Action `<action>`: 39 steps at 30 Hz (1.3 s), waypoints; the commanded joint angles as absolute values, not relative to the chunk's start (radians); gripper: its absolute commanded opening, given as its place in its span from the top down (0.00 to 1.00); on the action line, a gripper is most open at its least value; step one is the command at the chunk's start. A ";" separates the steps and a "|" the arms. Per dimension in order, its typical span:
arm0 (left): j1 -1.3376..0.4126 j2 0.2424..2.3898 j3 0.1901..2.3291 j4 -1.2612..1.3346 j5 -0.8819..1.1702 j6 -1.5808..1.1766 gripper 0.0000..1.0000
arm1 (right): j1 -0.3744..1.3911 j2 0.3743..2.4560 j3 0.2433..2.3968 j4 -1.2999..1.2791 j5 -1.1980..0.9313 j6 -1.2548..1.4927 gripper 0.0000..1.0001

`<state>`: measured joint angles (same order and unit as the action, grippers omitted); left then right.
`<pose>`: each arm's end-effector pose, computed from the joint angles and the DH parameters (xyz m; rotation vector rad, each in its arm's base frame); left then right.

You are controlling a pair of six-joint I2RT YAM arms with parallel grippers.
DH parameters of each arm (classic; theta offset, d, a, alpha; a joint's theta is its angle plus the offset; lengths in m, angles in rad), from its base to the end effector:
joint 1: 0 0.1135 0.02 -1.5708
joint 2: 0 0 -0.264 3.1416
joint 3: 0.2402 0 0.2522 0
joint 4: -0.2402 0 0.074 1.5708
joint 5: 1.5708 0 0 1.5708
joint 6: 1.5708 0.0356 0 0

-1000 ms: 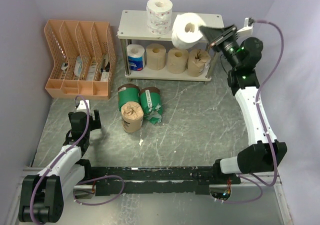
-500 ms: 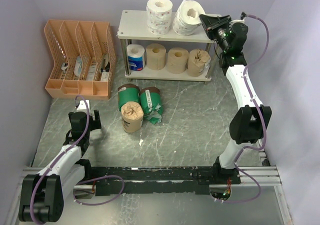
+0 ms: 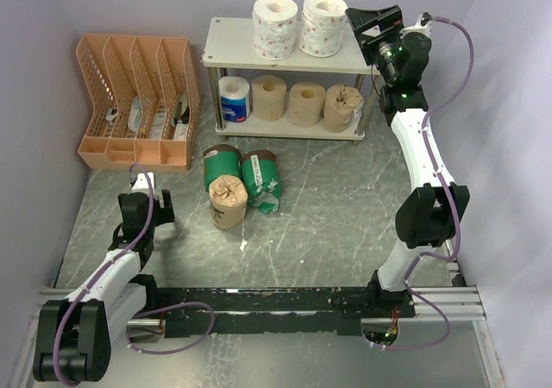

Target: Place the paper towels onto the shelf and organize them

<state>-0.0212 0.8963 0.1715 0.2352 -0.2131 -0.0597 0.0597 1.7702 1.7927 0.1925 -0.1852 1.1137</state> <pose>0.1744 0.0038 0.1510 -0.1709 2.0455 0.1692 0.4212 0.0317 0.4610 0.5805 1.3277 1.1011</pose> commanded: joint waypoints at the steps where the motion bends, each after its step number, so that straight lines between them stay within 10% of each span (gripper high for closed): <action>1: -0.009 0.897 0.192 0.264 -0.189 -0.058 0.06 | 0.059 1.737 1.832 0.187 -0.112 1.036 0.00; 39: -0.007 0.880 0.184 0.270 -0.205 -0.072 0.06 | 0.232 2.242 2.284 0.155 0.056 1.279 0.00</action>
